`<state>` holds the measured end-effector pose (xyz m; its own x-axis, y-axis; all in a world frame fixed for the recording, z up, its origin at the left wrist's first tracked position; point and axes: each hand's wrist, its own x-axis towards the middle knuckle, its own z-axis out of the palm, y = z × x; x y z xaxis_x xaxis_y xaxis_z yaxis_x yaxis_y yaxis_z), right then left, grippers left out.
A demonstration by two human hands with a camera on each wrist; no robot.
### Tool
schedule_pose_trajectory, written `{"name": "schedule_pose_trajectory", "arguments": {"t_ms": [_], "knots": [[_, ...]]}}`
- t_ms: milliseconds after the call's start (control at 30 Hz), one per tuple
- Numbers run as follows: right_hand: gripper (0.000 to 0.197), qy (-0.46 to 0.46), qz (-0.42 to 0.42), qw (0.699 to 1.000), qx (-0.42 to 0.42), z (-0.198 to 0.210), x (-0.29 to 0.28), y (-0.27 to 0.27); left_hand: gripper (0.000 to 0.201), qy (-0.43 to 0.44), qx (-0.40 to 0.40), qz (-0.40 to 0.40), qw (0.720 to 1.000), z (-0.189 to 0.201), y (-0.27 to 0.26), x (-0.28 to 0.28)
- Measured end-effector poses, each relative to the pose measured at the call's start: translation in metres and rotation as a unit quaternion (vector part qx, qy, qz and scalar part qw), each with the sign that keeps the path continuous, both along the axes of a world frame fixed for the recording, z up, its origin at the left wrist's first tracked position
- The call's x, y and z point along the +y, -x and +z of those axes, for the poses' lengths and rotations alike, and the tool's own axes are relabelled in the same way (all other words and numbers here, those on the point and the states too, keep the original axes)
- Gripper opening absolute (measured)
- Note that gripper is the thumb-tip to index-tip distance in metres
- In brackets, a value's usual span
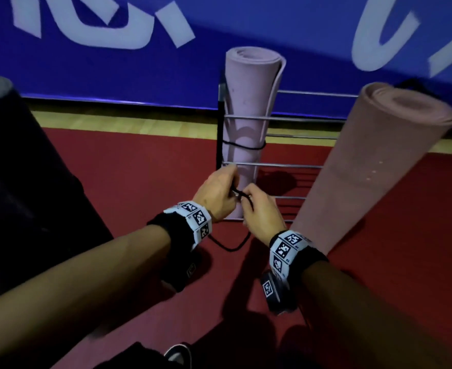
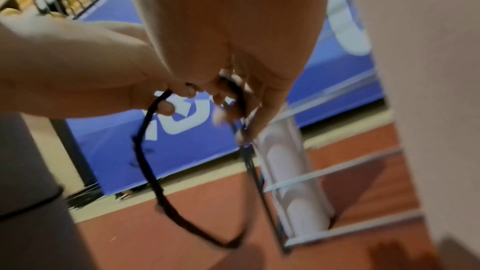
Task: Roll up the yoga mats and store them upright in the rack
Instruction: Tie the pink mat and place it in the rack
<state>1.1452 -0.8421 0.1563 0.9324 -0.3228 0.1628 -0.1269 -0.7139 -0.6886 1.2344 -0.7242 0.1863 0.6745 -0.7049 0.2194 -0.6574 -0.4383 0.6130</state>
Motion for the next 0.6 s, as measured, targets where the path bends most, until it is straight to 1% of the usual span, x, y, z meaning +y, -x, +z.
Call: {"name": "schedule_pose_trajectory", "arguments": {"t_ms": [67,133,267,300,400,467,533,600], "knots": [[0.012,0.031,-0.019,0.999,-0.017,0.017,-0.012,0.011,0.02,-0.011,0.001,0.022,1.0,0.016,0.002,-0.014],[0.013,0.06,-0.058,0.996,-0.028,0.033,-0.025,0.023,0.016,-0.015,0.012,0.042,0.999,0.027,0.006,-0.027],[0.012,0.075,-0.146,0.983,-0.08,0.073,-0.054,0.051,0.012,-0.006,0.062,0.044,0.997,0.05,0.019,-0.06],[0.012,0.079,-0.169,0.978,-0.096,0.084,-0.063,0.058,0.011,0.01,0.078,0.04,0.996,0.058,0.024,-0.071],[0.015,0.089,-0.221,0.961,-0.139,0.123,-0.088,0.074,0.017,0.066,0.079,0.018,0.995,0.086,0.027,-0.11],[0.019,0.085,-0.247,0.952,-0.159,0.148,-0.106,0.081,0.03,0.114,0.113,-0.001,0.987,0.108,0.031,-0.135],[0.021,0.093,-0.27,0.945,-0.16,0.171,-0.122,0.085,0.039,0.173,0.176,-0.024,0.969,0.13,0.033,-0.154],[0.021,0.091,-0.307,0.938,-0.134,0.189,-0.137,0.088,0.044,0.22,0.234,-0.073,0.944,0.152,0.038,-0.162]]}}
